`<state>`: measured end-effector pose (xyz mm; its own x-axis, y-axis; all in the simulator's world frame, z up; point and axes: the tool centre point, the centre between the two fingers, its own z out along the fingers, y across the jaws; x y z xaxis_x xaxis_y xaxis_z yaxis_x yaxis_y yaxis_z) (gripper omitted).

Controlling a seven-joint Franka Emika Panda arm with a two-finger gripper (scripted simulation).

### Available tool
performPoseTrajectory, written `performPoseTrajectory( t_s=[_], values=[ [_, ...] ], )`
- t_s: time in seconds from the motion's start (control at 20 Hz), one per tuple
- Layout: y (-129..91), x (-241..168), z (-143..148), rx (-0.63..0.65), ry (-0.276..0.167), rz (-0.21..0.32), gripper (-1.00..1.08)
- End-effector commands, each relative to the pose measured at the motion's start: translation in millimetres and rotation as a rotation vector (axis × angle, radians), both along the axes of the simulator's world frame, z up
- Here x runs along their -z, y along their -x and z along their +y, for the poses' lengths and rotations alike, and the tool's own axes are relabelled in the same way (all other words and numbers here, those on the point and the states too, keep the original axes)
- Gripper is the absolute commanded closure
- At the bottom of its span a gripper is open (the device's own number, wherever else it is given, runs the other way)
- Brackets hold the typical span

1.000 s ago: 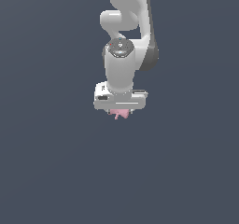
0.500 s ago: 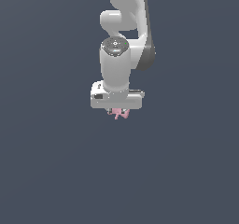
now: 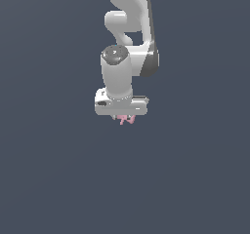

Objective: Pick up the object and move it to a goal position.

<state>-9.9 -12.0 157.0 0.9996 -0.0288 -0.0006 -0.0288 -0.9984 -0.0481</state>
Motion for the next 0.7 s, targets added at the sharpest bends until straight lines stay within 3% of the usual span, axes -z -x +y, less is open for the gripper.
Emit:
performPoseTrajectory(
  t_s=[0.0,0.65],
  values=[
    [3.9,9.9,-0.5,0.017,-0.027,0.002,-0.20],
    [37.7,76.7,-9.0,0.176,-0.200,0.004,-0.20]
  ],
)
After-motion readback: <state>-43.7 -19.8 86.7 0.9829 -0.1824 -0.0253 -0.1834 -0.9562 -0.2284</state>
